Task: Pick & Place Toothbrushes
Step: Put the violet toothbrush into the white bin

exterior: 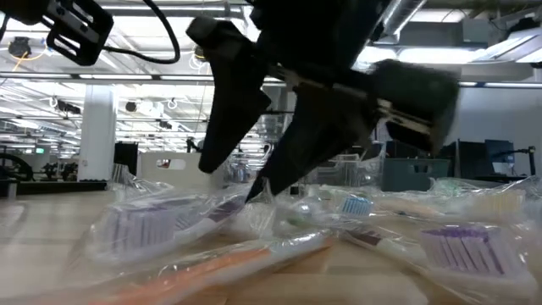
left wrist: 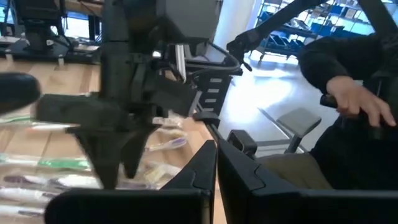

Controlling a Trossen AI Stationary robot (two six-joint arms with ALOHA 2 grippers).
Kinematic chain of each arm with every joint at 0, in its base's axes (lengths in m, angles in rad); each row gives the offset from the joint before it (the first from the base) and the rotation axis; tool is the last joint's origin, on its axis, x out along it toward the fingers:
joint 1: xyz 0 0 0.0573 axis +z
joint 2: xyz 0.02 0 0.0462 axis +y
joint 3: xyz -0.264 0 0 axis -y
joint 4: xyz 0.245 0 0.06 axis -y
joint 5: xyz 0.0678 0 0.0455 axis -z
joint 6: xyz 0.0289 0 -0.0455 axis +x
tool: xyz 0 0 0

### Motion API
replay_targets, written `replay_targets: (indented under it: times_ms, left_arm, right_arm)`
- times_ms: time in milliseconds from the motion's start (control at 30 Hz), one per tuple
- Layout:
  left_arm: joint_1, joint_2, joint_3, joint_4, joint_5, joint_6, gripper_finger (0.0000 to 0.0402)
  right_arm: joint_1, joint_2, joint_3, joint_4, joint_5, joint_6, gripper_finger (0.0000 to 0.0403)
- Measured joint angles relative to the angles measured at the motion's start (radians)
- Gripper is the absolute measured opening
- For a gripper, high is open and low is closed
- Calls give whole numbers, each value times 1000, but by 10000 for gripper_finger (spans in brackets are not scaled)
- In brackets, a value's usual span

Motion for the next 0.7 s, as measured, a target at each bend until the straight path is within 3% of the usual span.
replay_targets:
  times_ms: [300, 700]
  left_arm:
    - [6, 36, 0, 35, -5, -7, 8]
    - [7, 36, 0, 47, -5, -2, 8]
  right_arm:
    - [-25, 3, 1, -36, -11, 99, 198]
    - [-30, 3, 1, -39, -11, 100, 156]
